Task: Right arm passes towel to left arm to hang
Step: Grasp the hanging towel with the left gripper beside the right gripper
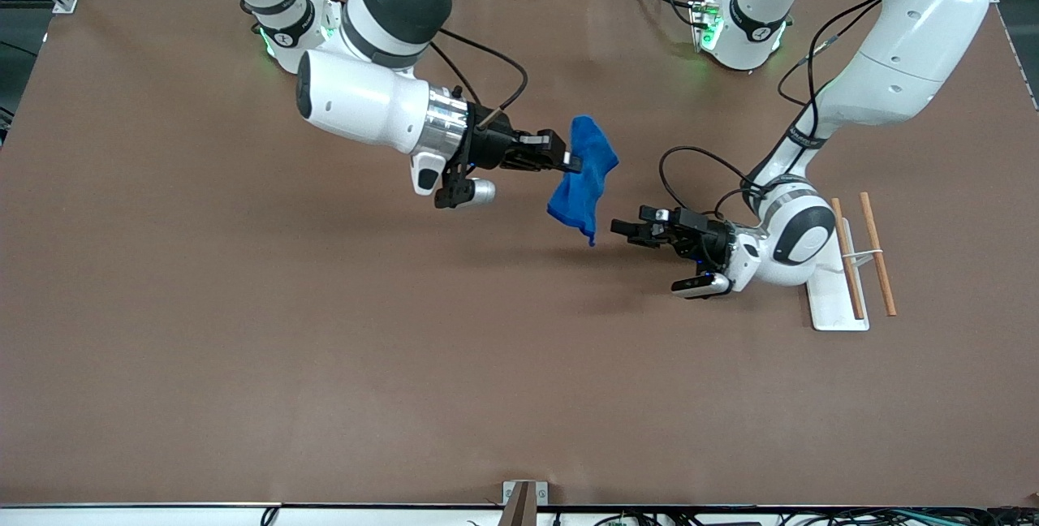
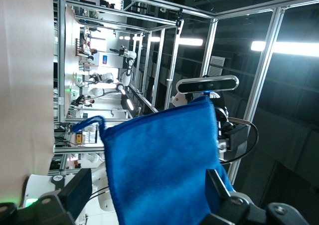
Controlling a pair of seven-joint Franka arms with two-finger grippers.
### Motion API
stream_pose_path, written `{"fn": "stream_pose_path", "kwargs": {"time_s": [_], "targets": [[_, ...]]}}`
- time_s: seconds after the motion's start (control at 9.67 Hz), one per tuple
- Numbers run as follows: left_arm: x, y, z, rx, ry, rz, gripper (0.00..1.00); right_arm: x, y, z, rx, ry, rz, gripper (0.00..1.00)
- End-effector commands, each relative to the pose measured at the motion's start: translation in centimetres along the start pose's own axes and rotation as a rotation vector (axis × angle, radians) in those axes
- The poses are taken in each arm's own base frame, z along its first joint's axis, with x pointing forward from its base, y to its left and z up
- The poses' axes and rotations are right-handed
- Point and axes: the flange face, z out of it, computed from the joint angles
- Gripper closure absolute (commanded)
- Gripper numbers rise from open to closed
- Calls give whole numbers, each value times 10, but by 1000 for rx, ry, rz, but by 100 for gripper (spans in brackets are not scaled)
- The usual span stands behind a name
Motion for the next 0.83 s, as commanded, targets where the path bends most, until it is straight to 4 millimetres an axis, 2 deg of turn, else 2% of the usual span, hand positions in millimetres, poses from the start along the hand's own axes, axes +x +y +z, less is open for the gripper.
{"fn": "stream_pose_path", "kwargs": {"time_s": [0.0, 0.21, 0.41, 0.72], "targets": [[-11, -21, -4, -24, 29, -96, 3, 2, -14, 17, 61, 3, 20, 100], [-18, -26, 5, -41, 17, -179, 5, 2, -15, 17, 63, 4, 23, 100], [-19, -23, 5, -53, 11, -215, 11, 2, -15, 17, 63, 4, 30, 100], [-17, -17, 8, -50, 3, -205, 34, 1, -15, 17, 62, 3, 33, 100]]}}
